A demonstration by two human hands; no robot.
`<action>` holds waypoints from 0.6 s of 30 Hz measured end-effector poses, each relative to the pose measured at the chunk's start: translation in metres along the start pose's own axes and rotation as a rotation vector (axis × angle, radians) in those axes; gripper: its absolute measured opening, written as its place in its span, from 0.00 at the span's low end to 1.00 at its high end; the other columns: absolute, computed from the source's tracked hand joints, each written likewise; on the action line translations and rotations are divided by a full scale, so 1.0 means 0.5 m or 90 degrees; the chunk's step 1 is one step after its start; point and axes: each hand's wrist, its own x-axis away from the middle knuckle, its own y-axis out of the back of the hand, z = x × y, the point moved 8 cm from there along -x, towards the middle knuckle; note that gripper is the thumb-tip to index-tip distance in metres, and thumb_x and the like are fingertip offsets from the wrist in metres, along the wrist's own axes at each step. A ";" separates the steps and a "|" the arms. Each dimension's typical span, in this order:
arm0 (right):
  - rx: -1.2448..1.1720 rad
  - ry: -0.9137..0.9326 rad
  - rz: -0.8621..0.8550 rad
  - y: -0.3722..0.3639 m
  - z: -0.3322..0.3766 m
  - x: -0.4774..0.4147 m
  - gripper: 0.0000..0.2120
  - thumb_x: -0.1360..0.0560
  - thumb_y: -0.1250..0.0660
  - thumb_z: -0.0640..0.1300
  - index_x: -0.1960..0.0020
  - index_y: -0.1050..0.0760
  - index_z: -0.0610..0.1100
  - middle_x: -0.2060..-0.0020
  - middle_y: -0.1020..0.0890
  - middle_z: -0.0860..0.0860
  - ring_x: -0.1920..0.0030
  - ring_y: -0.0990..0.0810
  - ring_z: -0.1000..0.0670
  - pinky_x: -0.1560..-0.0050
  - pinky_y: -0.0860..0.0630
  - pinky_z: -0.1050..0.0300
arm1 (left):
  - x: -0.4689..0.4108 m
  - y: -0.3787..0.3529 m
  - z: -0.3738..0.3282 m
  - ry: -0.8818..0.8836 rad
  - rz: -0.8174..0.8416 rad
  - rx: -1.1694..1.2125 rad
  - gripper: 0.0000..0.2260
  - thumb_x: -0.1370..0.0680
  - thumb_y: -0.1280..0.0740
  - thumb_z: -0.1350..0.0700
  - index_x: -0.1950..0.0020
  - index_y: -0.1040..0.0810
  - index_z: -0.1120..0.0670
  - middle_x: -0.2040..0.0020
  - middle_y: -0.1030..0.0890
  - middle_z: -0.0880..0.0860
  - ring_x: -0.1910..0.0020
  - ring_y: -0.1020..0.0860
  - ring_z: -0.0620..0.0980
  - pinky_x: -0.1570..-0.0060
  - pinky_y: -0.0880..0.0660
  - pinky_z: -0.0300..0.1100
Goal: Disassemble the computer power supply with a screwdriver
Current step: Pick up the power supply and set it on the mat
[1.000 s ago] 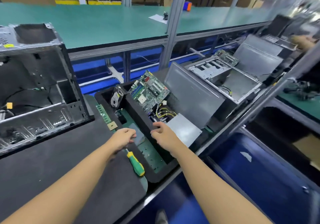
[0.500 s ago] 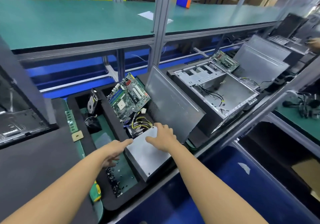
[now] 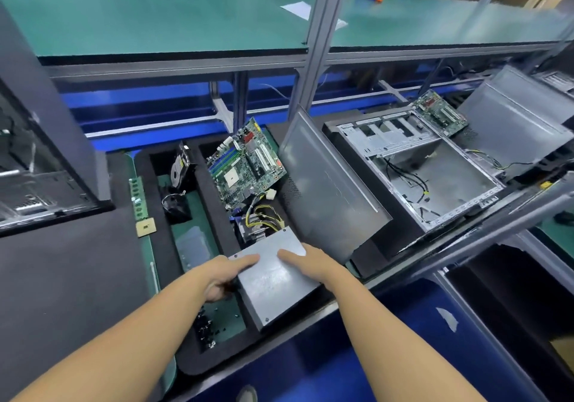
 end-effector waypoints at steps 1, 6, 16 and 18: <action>0.001 0.006 0.007 -0.002 0.002 -0.001 0.37 0.33 0.33 0.72 0.30 0.29 0.56 0.34 0.24 0.52 0.37 0.23 0.47 0.33 0.28 0.46 | -0.001 0.000 0.000 -0.006 0.003 0.010 0.46 0.36 0.19 0.42 0.27 0.32 0.62 0.28 0.28 0.64 0.29 0.29 0.62 0.32 0.30 0.57; -0.030 -0.001 0.049 -0.015 0.007 0.001 0.31 0.30 0.34 0.69 0.32 0.26 0.56 0.38 0.20 0.55 0.41 0.20 0.48 0.33 0.27 0.45 | -0.002 0.005 0.006 -0.014 -0.036 0.020 0.43 0.34 0.21 0.40 0.27 0.32 0.60 0.32 0.24 0.62 0.37 0.23 0.61 0.40 0.23 0.55; -0.151 -0.012 0.149 -0.088 0.042 0.002 0.24 0.29 0.33 0.67 0.37 0.24 0.58 0.46 0.15 0.59 0.46 0.16 0.53 0.39 0.24 0.51 | 0.078 0.075 -0.010 -0.047 -0.069 0.006 0.28 0.34 0.23 0.36 0.46 0.21 0.57 0.59 0.22 0.56 0.64 0.26 0.54 0.56 0.24 0.48; -0.164 -0.008 0.169 -0.107 0.059 0.004 0.25 0.30 0.33 0.68 0.37 0.24 0.59 0.46 0.15 0.59 0.45 0.16 0.53 0.38 0.25 0.50 | 0.106 0.103 -0.022 -0.068 -0.108 -0.026 0.27 0.33 0.24 0.35 0.49 0.22 0.56 0.59 0.23 0.56 0.62 0.25 0.54 0.58 0.23 0.48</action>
